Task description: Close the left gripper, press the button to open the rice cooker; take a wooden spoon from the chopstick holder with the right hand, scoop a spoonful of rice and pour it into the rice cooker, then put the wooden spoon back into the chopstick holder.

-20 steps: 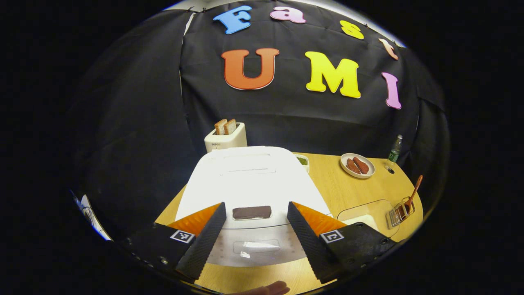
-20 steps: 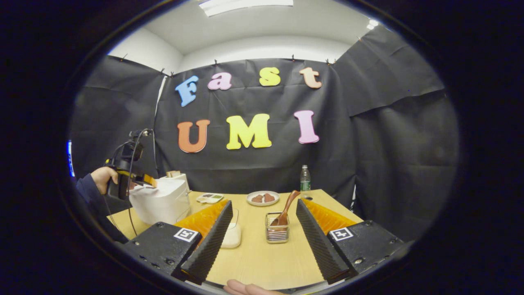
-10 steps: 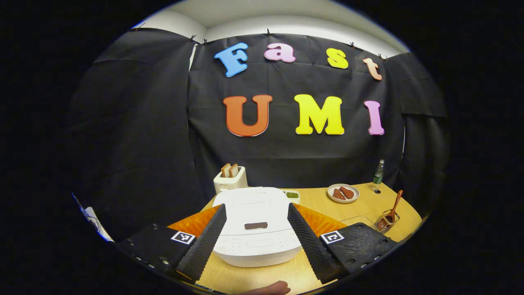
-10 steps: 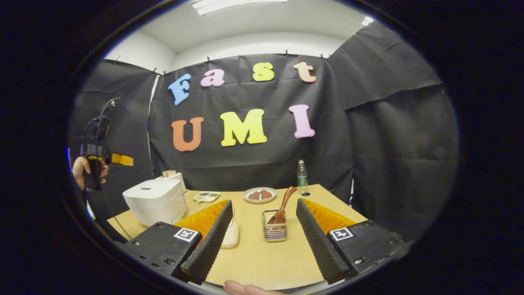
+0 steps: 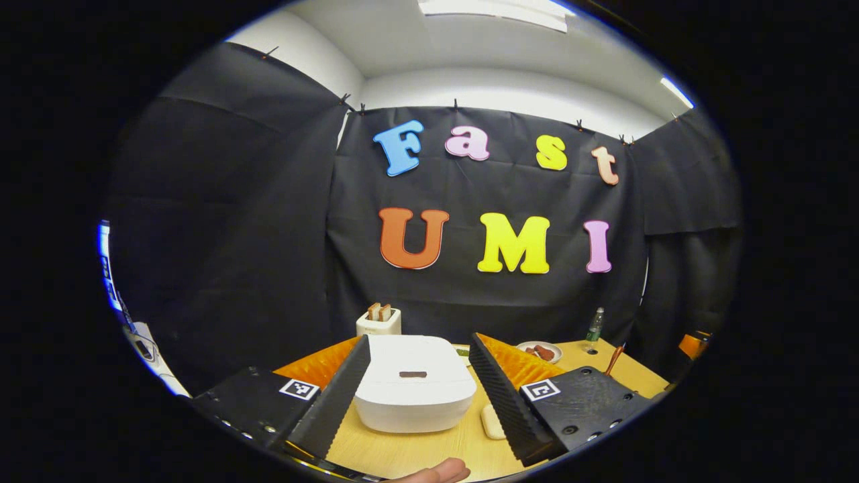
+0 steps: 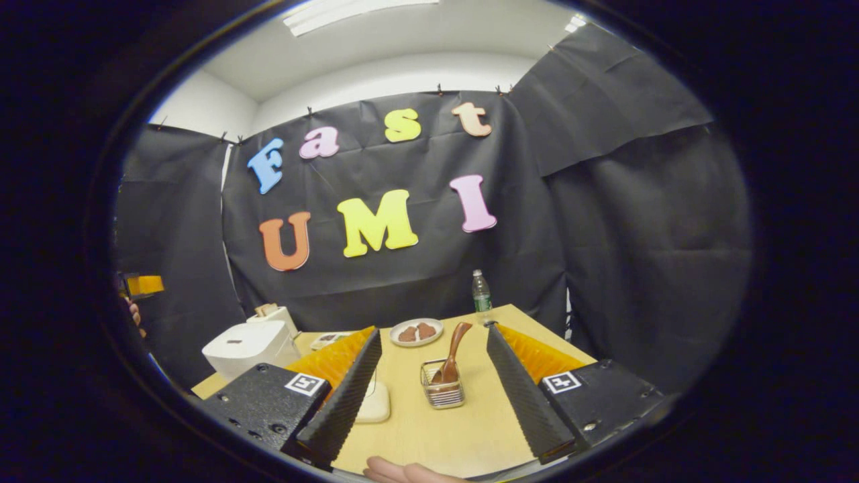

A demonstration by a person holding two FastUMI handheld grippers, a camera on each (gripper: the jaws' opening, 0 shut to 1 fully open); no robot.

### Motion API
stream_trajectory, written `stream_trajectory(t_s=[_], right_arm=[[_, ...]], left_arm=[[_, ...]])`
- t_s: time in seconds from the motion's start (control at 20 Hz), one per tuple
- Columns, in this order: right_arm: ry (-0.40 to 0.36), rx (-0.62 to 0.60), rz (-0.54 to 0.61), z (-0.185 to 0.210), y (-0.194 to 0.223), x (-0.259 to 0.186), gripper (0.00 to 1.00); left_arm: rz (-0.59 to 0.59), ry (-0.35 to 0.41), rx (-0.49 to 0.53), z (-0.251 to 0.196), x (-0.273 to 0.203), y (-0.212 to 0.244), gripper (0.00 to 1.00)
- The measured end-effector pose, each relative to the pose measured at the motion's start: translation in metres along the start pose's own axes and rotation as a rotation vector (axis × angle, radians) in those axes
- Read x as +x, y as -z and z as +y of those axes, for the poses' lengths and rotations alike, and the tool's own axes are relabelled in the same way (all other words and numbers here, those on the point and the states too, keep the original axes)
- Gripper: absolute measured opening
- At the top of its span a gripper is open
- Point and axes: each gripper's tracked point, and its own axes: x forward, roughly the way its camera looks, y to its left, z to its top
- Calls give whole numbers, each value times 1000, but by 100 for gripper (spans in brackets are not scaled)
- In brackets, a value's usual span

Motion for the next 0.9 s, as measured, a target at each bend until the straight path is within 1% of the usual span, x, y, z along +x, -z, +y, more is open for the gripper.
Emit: stream_trajectory(t_s=[0.1,0.15,0.3,0.4,0.45,0.5,0.6,0.7,0.85,0.9], right_arm=[[32,12,-18,-10,-8,-2,99],[40,13,-22,-11,-11,-3,100],[33,7,-48,-6,-24,-12,100],[31,4,-56,-2,-28,-18,100],[40,-11,-69,-4,-33,-21,98],[42,-29,-86,-2,-37,-25,100],[29,-62,-101,8,-43,-33,100],[8,-101,-108,17,-47,-39,100],[-9,-118,-127,21,-52,-50,100],[-12,-119,-130,22,-53,-53,100]], left_arm=[[5,24,-27,-7,-16,8,94],[6,23,-16,-8,-23,10,94],[-48,47,41,-25,-41,-3,94],[-66,87,48,-46,-57,-5,94],[-62,93,45,-53,-62,-2,94],[-53,98,43,-60,-65,3,94],[-44,128,63,-81,-68,9,94],[-52,158,114,-99,-72,10,94],[-64,143,174,-104,-73,13,94],[-66,148,176,-109,-73,17,96]])
